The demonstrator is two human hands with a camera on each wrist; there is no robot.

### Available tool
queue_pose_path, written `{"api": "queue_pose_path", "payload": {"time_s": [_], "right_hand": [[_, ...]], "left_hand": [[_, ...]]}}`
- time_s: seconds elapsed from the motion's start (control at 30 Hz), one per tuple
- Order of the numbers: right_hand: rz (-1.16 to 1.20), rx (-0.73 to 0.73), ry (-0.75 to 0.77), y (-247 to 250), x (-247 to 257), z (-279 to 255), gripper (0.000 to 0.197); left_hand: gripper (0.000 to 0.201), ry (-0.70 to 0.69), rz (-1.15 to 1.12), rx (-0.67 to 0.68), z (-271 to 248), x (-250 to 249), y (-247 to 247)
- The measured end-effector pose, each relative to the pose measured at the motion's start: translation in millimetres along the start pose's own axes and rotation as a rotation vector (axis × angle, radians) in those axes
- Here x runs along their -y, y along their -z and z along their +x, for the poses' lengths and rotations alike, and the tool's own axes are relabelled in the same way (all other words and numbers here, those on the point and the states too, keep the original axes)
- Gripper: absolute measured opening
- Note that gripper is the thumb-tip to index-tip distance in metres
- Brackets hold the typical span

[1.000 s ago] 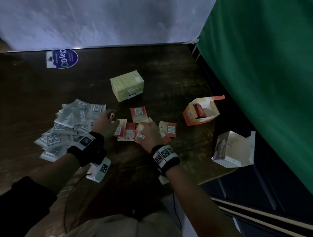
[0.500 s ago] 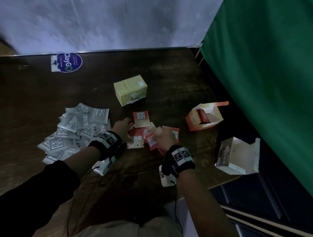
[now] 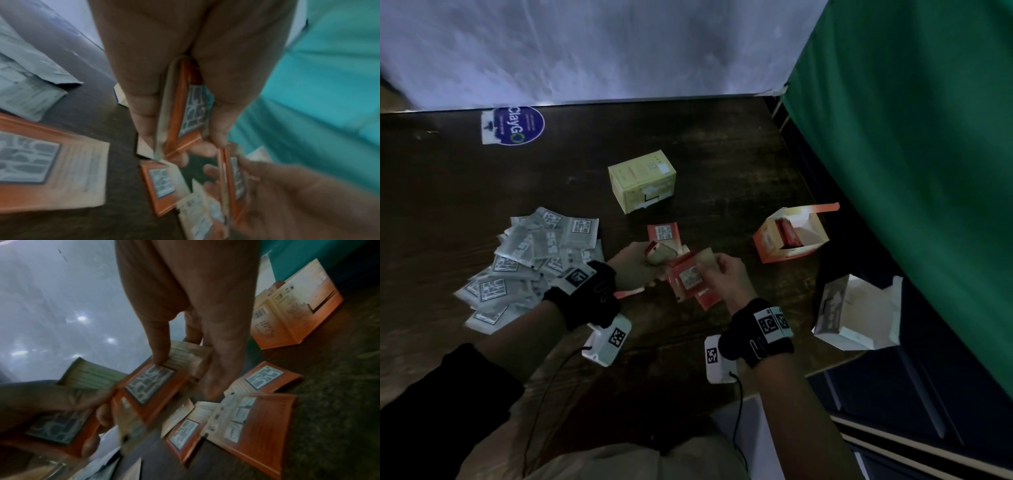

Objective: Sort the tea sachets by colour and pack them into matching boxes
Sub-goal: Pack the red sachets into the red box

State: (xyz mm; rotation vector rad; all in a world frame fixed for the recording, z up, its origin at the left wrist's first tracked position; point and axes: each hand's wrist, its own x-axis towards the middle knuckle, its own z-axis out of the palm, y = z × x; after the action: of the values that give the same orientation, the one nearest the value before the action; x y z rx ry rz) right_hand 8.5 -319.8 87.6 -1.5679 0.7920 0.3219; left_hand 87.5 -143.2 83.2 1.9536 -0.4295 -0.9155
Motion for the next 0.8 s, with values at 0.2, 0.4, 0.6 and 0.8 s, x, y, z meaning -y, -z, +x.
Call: {"api": "queue_pose_path", "payload": {"time_s": [0.2, 0.4, 0.6, 0.8], "right_hand": [[-0.081, -0.368, 0.328, -5.7, 3.8, -11.6, 0.007], [-0.306, -0.278, 0.806, -34.7, -6.5, -32.5, 0.009], [0.006, -0.143, 0.671, -32.7, -8.4, -37.3, 0.007], [0.121, -0.133, 0.536, -20.2, 2.4, -34.2, 0.009]], "left_hand": [[0.037, 0.149, -0.335, -0.327, 4.5, -5.2, -1.0], [0.061, 0.153, -0.75, -0.111, 5.4, -25.4, -16.3], [0.036, 0.289, -0.817, -0.195, 2.7, -26.2, -11.8], [0.056, 0.341, -0.879, -0.162, -1.4, -21.9, -7.0]]}}
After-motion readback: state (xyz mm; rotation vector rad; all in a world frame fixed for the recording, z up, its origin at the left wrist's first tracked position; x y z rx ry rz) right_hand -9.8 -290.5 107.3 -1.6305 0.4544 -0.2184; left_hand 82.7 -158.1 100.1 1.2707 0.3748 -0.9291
